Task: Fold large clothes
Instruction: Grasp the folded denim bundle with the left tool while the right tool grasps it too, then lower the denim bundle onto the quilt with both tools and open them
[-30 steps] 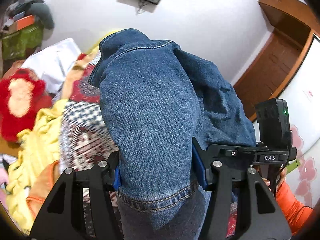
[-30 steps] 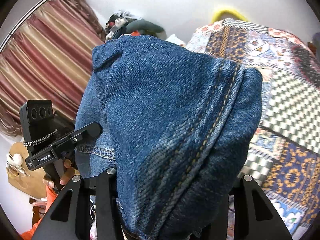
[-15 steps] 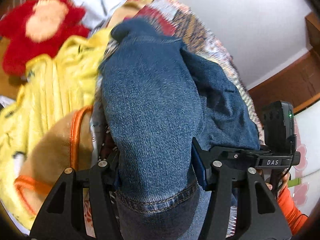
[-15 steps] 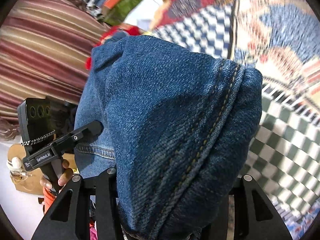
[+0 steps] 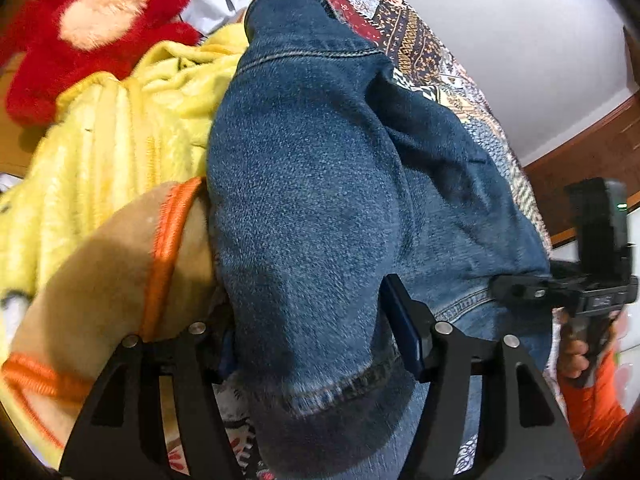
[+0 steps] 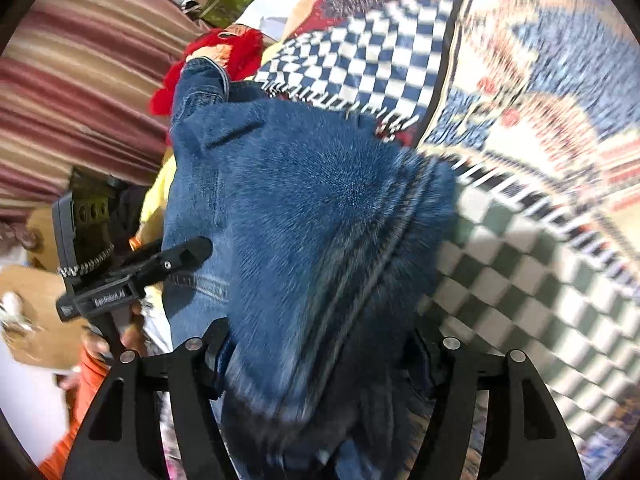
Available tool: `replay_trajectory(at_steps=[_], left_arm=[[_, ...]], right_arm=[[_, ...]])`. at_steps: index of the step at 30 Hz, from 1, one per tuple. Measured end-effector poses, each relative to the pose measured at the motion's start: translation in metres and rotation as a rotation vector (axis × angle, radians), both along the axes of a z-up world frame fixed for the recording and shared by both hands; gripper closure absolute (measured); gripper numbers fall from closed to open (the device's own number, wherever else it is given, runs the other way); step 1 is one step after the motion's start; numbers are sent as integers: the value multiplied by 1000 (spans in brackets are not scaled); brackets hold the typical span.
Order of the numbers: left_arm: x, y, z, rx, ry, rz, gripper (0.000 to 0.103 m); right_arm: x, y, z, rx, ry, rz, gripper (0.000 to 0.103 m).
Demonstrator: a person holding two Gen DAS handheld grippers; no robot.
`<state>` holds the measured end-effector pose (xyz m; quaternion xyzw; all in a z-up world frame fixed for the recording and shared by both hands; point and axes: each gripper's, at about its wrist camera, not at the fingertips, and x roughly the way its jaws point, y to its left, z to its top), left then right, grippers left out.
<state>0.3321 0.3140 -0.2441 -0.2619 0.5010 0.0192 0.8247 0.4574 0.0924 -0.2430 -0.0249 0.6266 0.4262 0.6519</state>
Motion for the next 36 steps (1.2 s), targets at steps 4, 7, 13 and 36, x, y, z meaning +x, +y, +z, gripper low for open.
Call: replay_trajectory(at_steps=[4, 7, 13, 36], left_arm=[[-14, -12, 22, 204, -13, -23, 41], [-24, -31, 48, 430, -73, -62, 40], [-15, -52, 79, 597, -183, -124, 17], [80, -1, 58, 566, -130, 82, 14]], right_arm=[[-12, -7, 35, -64, -190, 38, 37], [-24, -8, 56, -87, -312, 67, 37], [-40, -4, 98, -66, -585, 65, 37], [5, -17, 43, -81, -471, -66, 26]])
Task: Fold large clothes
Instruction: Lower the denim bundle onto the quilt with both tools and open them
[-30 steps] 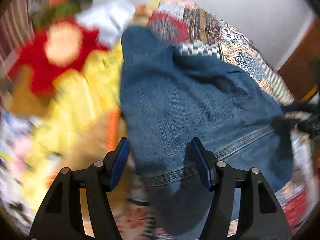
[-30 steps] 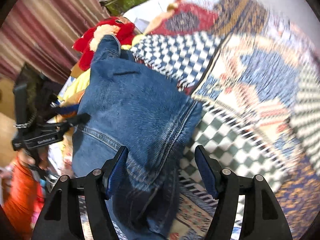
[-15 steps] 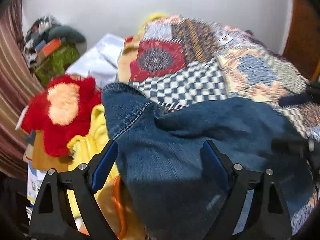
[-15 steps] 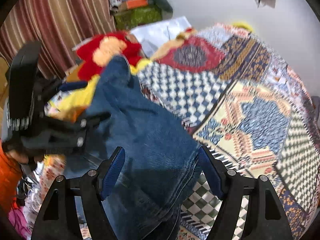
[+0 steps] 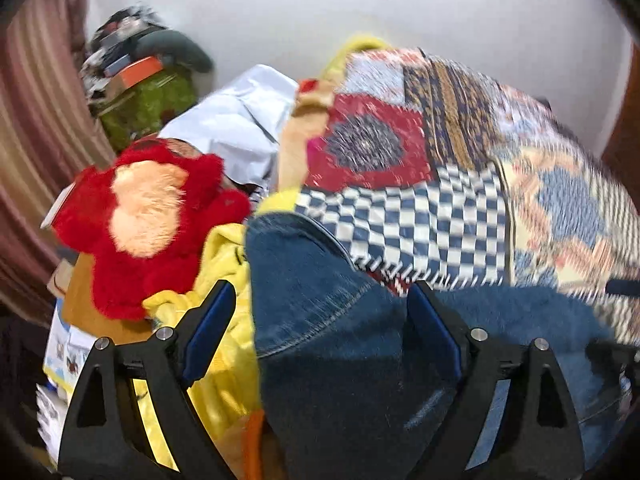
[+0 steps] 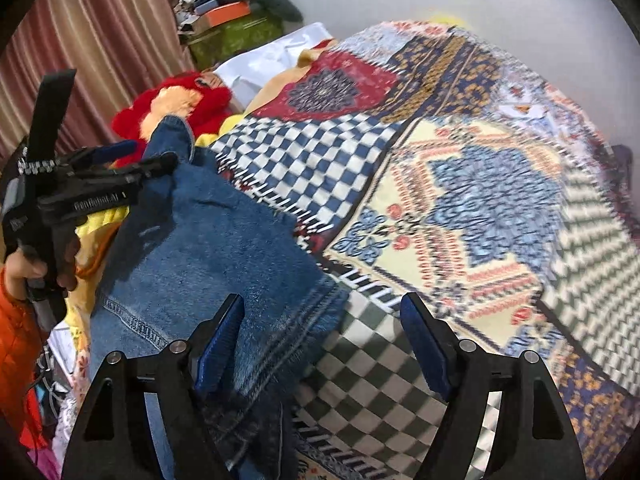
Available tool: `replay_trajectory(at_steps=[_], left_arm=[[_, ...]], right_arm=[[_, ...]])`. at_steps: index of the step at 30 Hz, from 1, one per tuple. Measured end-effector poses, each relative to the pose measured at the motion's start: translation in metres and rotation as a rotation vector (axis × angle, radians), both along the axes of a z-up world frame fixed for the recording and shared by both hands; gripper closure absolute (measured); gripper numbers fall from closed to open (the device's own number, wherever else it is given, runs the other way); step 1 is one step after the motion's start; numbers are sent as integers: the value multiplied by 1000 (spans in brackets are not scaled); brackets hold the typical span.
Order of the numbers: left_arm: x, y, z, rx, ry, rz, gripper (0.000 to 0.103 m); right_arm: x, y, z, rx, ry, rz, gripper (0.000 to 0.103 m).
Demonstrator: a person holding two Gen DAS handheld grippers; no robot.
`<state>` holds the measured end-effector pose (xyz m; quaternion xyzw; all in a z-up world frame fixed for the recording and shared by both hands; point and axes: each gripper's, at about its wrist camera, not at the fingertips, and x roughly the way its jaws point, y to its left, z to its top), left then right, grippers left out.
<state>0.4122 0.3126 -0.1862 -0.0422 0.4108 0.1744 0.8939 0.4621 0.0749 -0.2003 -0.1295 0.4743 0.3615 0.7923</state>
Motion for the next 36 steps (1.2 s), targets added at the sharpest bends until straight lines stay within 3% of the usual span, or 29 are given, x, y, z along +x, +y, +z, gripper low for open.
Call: replay_trajectory(at_steps=[5, 10, 15, 20, 24, 26, 32, 36], left_arm=[[-32, -6, 34, -34, -61, -41, 14], [-76, -33, 44, -8, -57, -111, 14], [-113, -52, 10, -85, 30, -134, 14], [-134, -63, -31, -88, 139, -109, 14], [-154, -59, -43, -164, 123, -76, 12], [-160, -56, -43, -198, 123, -58, 12], [-182, -58, -26, -152, 127, 1, 13], [-202, -69, 12, -130, 37, 4, 13]], right_arm=[[-28, -5, 37, 19, -91, 31, 26], [-66, 1, 54, 67, -84, 111, 25], [-88, 15, 35, 21, -59, 156, 25], [-74, 9, 4, -101, -60, 111, 25], [-48, -27, -6, -13, 72, 38, 24], [-48, -40, -8, 4, 95, 19, 24], [-80, -61, 21, -50, -36, -36, 24], [-105, -76, 62, 16, -104, -42, 24]])
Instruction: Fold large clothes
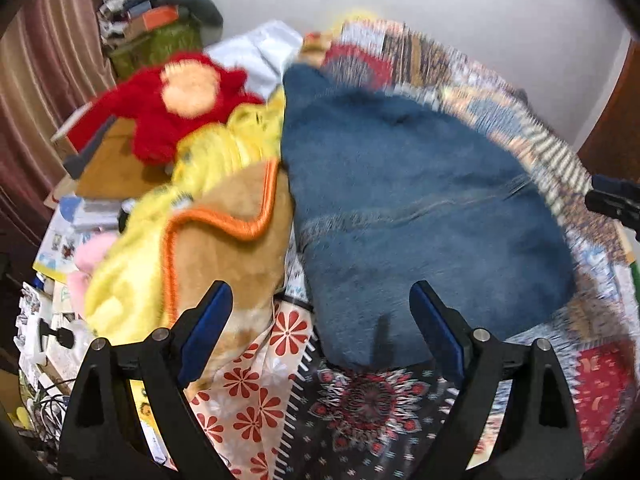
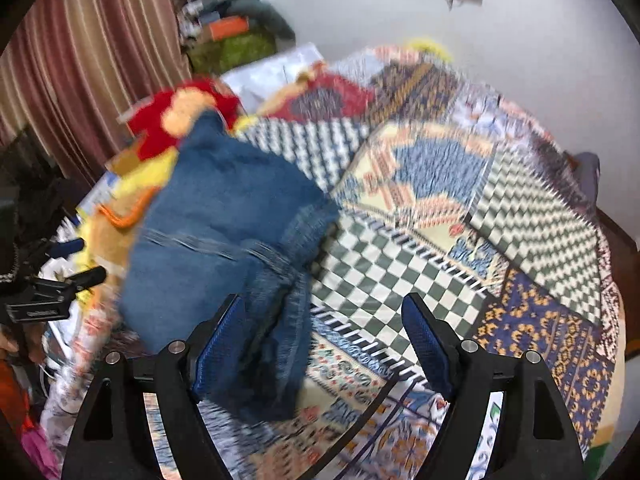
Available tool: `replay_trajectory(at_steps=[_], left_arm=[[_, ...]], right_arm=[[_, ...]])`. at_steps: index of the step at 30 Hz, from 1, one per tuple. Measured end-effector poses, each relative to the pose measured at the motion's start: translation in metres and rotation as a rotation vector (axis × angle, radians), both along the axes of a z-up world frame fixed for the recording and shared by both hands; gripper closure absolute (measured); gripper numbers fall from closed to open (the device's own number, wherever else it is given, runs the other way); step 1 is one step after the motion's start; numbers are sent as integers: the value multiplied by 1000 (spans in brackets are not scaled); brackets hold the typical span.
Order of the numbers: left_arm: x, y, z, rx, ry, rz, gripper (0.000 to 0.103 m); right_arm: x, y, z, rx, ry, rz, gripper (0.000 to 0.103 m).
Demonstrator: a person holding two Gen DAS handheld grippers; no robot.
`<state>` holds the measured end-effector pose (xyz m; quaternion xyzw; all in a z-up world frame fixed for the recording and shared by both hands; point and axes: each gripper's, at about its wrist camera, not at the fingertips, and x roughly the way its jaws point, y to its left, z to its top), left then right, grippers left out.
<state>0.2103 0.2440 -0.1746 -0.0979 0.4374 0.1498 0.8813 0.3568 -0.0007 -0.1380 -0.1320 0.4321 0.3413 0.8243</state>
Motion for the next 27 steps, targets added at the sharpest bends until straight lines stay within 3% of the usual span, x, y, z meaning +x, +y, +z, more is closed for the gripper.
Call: replay_trajectory(at_steps=[4, 10, 16, 25, 27], left_arm=[[-22, -21, 49, 46, -132, -2, 13], [-66, -59, 136, 121, -396, -27, 13], [-125, -100, 199, 167, -622, -66, 13], [-186, -139, 219, 228, -736, -56, 12], [-191, -144, 217, 233, -730, -41, 10]], right_arm=[[-37, -13, 57, 114, -109, -6, 24], [-106, -39, 139, 309, -298, 3, 24], [-170, -64, 189, 443, -438, -8, 24], [-249, -77, 205, 469, -568, -22, 23], [-254, -76, 203, 460, -561, -24, 15]])
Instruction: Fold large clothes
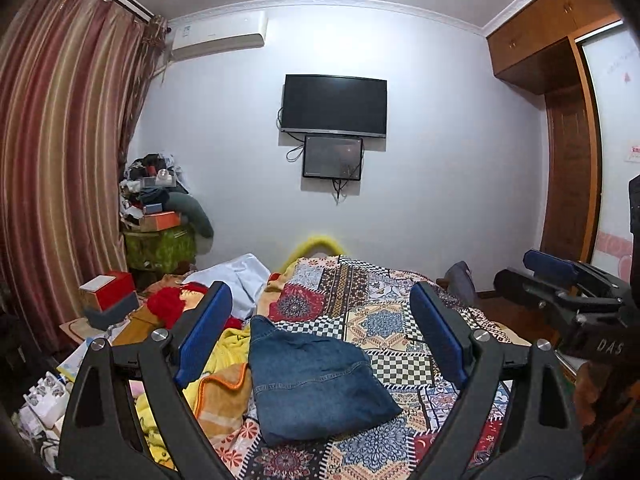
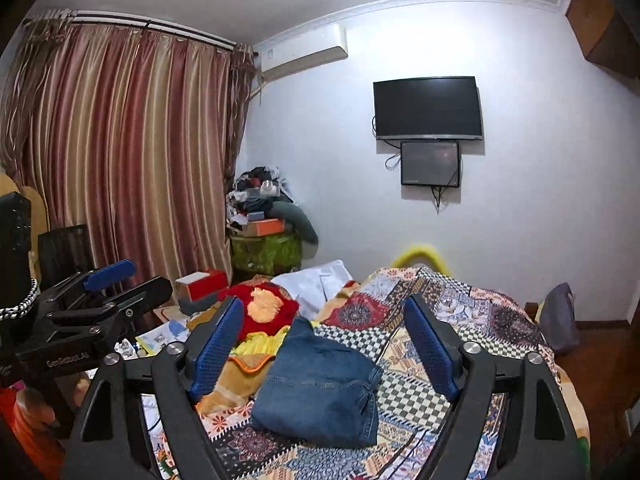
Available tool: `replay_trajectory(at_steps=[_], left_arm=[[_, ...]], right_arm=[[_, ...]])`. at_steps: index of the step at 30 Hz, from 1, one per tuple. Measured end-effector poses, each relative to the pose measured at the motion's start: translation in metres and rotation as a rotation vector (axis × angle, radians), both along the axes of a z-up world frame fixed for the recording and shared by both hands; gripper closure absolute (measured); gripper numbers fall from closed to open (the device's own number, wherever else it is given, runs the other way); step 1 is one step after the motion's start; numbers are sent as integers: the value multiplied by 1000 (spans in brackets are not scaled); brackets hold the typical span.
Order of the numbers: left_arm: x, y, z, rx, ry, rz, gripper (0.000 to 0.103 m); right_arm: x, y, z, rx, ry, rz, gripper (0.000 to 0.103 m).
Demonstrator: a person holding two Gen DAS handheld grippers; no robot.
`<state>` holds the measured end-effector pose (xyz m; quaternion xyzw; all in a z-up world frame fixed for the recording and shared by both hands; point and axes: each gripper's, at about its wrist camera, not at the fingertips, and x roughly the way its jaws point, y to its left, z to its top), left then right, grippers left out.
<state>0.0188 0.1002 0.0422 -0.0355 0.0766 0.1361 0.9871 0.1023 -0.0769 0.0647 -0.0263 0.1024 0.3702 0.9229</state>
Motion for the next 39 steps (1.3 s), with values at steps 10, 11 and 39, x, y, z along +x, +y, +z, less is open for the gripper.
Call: replay_trajectory(at_steps=[10, 11, 39], left_arm=[[-7, 1, -13, -30, 37, 55, 2], [-7, 2, -14, -34, 37, 55, 2], [-7, 5, -18, -41, 41, 40, 0]], right_arm=[[-5, -8, -7, -2, 60, -65, 0], [-3, -9, -8, -1, 70, -64, 0], [3, -6, -19, -6, 112, -59, 0]])
